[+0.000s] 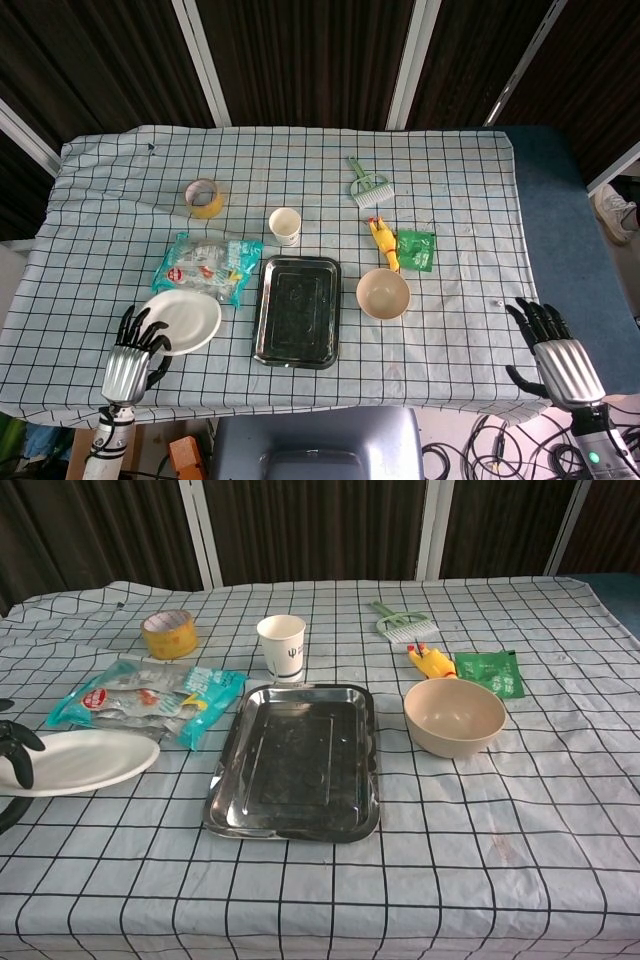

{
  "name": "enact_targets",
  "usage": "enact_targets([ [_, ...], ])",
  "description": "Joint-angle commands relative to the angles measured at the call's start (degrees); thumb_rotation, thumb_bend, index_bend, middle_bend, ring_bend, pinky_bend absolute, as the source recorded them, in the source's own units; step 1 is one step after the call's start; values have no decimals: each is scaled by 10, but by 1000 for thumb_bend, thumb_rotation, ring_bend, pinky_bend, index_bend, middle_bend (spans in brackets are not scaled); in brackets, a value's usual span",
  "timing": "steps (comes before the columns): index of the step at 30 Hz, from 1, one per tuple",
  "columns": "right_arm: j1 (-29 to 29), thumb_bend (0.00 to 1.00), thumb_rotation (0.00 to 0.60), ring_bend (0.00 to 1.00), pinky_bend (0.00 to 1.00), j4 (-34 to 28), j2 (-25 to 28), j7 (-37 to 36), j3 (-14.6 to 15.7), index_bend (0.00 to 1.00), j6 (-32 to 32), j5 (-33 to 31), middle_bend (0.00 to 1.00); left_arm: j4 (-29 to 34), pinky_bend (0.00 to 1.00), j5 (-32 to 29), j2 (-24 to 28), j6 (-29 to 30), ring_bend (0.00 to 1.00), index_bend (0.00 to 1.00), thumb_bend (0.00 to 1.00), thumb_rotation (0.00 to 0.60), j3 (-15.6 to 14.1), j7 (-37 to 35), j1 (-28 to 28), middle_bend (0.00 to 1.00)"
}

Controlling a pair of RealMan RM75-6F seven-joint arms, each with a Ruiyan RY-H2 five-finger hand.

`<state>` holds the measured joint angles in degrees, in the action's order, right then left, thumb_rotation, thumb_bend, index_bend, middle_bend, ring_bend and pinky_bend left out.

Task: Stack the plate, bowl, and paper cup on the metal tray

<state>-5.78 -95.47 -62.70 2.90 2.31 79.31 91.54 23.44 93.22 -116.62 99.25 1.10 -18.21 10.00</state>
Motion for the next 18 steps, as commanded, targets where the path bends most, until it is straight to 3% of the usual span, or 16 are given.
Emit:
enact_targets([
  [1, 0, 213, 600, 0, 0, 0, 0, 0, 0, 0, 0, 0, 0, -12, 17, -11, -2, 26, 126, 772, 496, 600, 15, -18, 1, 380],
  [7, 0, 212, 600, 0, 0, 0, -1, 0, 1, 0, -1, 0, 0, -6, 17, -19, 12, 70, 129, 775, 498, 600, 25, -33, -7, 385],
  [18, -1, 213, 600, 0, 0, 0, -3, 5, 3, 0, -4, 1, 0, 60, 16, -9, 41, 149, 136, 780, 510, 600, 34, -43, -3, 401],
])
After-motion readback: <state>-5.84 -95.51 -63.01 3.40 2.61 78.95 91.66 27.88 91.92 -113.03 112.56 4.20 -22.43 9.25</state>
